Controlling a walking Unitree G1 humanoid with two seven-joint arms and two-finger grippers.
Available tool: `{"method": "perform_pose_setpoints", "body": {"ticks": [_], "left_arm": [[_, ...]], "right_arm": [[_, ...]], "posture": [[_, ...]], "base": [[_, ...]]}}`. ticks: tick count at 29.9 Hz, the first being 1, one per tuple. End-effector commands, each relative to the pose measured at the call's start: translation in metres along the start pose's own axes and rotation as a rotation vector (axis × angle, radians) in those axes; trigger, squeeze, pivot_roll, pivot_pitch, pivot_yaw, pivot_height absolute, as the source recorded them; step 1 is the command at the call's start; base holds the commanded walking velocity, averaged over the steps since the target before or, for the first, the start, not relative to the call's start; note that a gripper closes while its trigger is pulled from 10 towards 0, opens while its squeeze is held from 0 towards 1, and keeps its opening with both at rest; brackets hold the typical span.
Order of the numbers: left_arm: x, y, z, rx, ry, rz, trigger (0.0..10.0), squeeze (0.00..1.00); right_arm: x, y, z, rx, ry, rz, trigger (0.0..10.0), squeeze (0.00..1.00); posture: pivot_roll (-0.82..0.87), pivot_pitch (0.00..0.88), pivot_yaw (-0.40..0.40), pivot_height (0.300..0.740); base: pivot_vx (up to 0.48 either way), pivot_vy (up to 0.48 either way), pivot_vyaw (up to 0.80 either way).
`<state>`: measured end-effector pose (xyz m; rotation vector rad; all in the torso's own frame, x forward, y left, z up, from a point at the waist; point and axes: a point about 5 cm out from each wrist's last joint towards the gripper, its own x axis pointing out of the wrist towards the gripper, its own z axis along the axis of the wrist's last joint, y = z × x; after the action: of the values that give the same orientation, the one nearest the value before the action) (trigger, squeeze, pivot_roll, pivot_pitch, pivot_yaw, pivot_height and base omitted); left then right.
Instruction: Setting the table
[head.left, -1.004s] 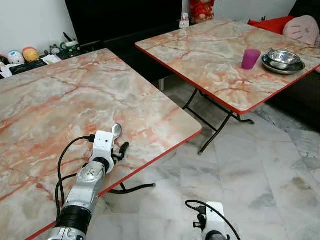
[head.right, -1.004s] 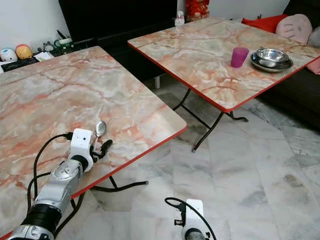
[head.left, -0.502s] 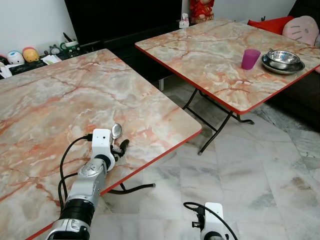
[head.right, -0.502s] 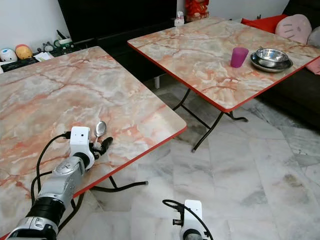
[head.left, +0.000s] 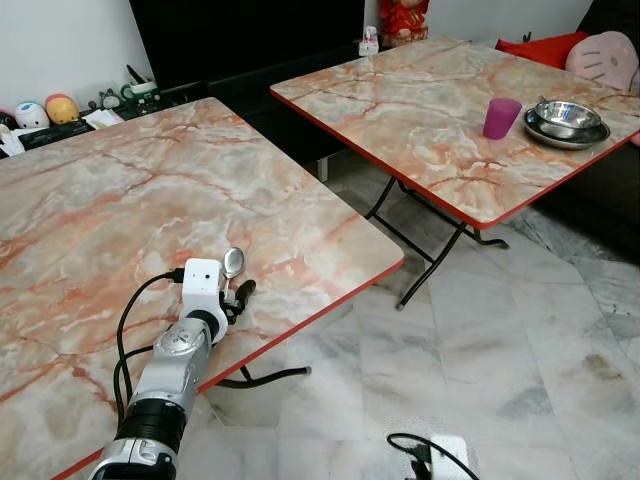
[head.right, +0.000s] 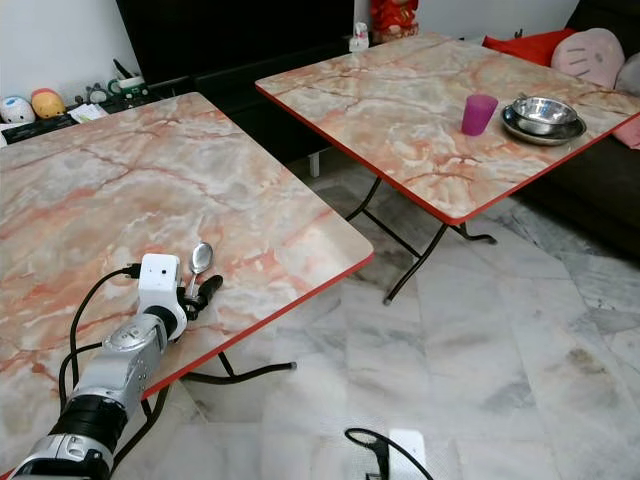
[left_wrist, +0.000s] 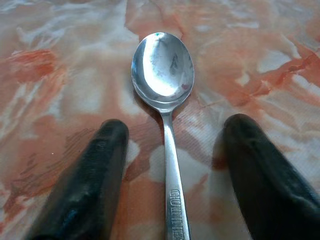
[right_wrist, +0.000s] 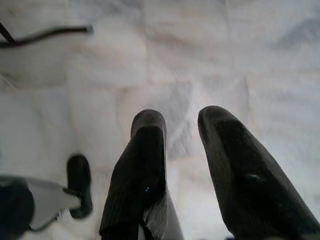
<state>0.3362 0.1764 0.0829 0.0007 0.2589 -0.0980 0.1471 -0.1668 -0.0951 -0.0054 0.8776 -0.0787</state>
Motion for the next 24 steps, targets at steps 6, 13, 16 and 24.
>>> {"method": "perform_pose_setpoints", "body": {"ticks": [6,13,16,24], "left_arm": [[-0.0025,0.0042,-0.0108,-0.001,0.043,0.005,0.0,0.00],[-0.0029,0.0040,-0.0096,-0.006,0.033,0.005,0.0,0.00],[-0.0032,0.0047,-0.0097,-0.007,0.031,0.007,0.0,0.00],[-0.0034,0.0049,-0.0084,-0.008,0.025,0.006,0.0,0.00]], "right_arm": [[-0.0012,-0.0037,-0.0080,0.022,0.051,0.000,10.0,0.00],[-0.0012,0.0018,-0.0107,0.021,0.078,0.010,10.0,0.00],[-0.0005,0.0059,-0.0093,0.019,0.077,0.017,10.0,0.00],[-0.0021,0.0042,-0.0124,0.013,0.074,0.017,10.0,0.00]], "posture": [[0.12,0.008,0.011,0.740],[0.12,0.008,0.010,0.740],[0.12,0.008,0.010,0.740],[0.12,0.007,0.009,0.740]], "base": [[0.000,0.000,0.00],[0.000,0.000,0.00],[0.000,0.000,0.00],[0.000,0.000,0.00]]}}
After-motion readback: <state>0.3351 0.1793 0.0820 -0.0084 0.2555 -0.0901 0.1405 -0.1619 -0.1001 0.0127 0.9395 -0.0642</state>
